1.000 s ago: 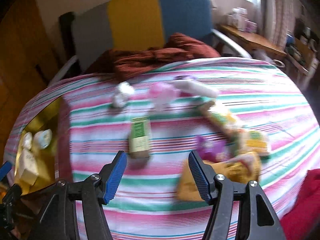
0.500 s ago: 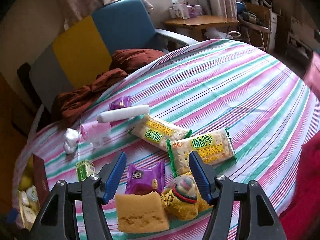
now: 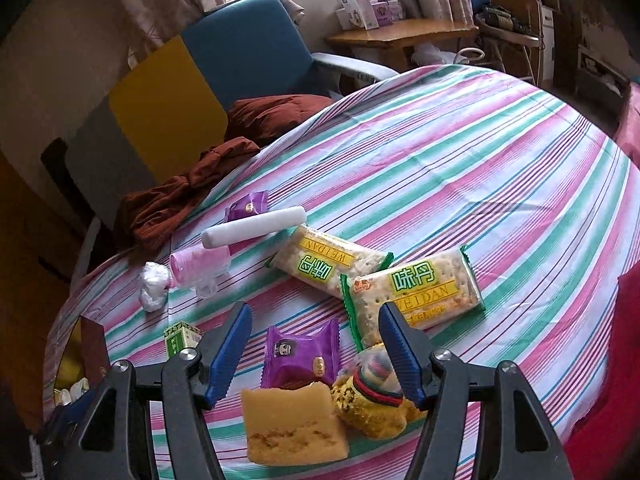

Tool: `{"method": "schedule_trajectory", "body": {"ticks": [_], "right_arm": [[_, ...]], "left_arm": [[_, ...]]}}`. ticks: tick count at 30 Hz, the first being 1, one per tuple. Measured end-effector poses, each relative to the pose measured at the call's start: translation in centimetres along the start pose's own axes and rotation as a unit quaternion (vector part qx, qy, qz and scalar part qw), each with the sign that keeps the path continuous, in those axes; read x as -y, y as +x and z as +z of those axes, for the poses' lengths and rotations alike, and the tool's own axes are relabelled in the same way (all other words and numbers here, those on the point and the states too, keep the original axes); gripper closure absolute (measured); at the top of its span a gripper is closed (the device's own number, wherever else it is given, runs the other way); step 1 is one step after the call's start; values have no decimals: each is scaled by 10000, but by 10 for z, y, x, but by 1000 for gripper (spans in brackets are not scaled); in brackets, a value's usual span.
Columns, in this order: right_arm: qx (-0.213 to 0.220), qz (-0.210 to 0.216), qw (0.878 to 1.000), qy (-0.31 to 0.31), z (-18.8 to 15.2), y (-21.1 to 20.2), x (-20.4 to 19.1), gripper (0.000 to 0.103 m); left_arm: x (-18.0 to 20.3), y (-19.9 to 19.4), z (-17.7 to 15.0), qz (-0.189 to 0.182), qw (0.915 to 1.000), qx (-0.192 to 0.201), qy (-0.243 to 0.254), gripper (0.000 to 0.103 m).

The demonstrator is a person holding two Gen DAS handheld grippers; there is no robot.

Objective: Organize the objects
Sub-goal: 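Return both grippers to the remaining items on the table, then grasp the green box with the left gripper while the right grasps a yellow sponge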

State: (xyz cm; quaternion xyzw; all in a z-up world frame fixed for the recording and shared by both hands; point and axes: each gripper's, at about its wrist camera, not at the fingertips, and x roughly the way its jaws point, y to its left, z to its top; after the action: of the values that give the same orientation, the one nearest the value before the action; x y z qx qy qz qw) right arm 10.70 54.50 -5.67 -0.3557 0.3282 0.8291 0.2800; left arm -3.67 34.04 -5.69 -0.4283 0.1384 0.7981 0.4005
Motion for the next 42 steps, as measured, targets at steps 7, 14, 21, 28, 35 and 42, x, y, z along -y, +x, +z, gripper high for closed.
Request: {"method": "schedule_trajectory", "body": {"ticks": [7, 14, 21, 28, 35, 42], "right_arm": [[-57, 137, 9998, 92, 1, 2, 3, 36], [227, 168, 9972, 690, 7, -8, 28, 36], [92, 308, 9877, 1527, 8, -3, 61, 36], [-30, 537, 9927, 1080, 8, 0, 43, 36], [-711, 757, 9944, -213, -3, 19, -12, 36], [-1539, 117, 9815, -1129, -37, 35, -42, 36]], "left_arm": [[11, 41, 21, 16, 9999, -124, -41, 14], [8, 95, 33, 176, 9975, -670, -126, 49], [6, 97, 28, 264, 9983, -520, -44, 53], [9, 97, 27, 289, 9981, -536, 101, 54], [1, 84, 16, 346, 9979, -545, 18, 72], [7, 59, -14, 205, 9983, -536, 110, 72]]}}
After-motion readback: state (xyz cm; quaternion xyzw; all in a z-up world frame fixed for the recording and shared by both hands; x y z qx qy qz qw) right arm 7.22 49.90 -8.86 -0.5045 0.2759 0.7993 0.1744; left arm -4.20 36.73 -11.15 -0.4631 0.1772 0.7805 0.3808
